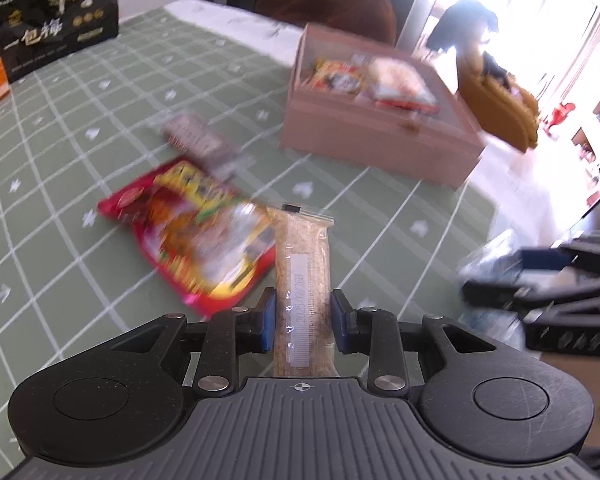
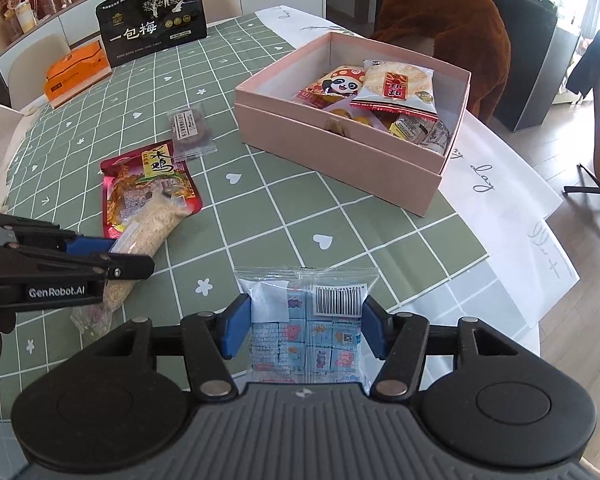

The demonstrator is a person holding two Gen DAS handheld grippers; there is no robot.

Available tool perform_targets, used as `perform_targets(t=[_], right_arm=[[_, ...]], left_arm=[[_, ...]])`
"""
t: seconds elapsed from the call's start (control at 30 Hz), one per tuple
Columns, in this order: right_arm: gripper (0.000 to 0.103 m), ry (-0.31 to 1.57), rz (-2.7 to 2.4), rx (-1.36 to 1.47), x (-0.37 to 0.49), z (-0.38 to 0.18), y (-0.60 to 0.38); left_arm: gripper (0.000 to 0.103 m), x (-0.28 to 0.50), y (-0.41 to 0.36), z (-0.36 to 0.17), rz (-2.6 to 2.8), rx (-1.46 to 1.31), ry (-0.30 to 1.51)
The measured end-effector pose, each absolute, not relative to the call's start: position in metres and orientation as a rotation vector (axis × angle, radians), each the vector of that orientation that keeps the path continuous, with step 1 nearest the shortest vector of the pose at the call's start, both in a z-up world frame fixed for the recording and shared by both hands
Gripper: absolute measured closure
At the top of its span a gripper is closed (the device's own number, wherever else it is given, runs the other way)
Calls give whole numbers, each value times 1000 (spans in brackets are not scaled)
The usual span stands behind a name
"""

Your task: Organize snacks

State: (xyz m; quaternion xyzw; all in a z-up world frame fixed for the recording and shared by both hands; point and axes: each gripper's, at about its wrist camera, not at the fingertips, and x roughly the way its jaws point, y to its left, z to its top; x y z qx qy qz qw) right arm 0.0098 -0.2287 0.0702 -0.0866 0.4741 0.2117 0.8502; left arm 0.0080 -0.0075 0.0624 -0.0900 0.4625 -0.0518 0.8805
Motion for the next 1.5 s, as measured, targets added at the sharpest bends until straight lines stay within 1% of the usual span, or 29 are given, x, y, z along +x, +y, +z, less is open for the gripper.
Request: perform_targets(t=[0.2, 0.4, 0.5, 0.6, 0.8, 1.03, 1.2, 1.37, 1.5], right_arm=[[45, 977, 459, -165, 16, 83, -236], [45, 953, 459, -145, 27, 93, -246], [45, 944, 452, -147, 34, 95, -251], [45, 927, 444, -142, 41, 99, -258], [45, 907, 417, -66, 68, 113, -273], [44, 804, 429, -53, 133, 146, -249], [43, 878, 377, 11, 188, 142, -224], [43, 905, 423, -45, 174, 135, -186], [43, 909, 560, -190, 145, 125, -118]], left_arm=[[70, 40, -15, 112, -180, -281, 808], [70, 114, -26, 153, -188, -338, 645], [70, 158, -25, 153, -224, -447, 689], [70, 168, -26, 150, -204, -447, 670], [70, 143, -8, 113, -113, -417, 783], [70, 79, 19, 73, 14, -481, 876], [70, 43, 37, 61, 57, -442, 932], [70, 13, 75, 59, 153, -471, 940], [70, 0, 99, 54, 203, -481, 956]])
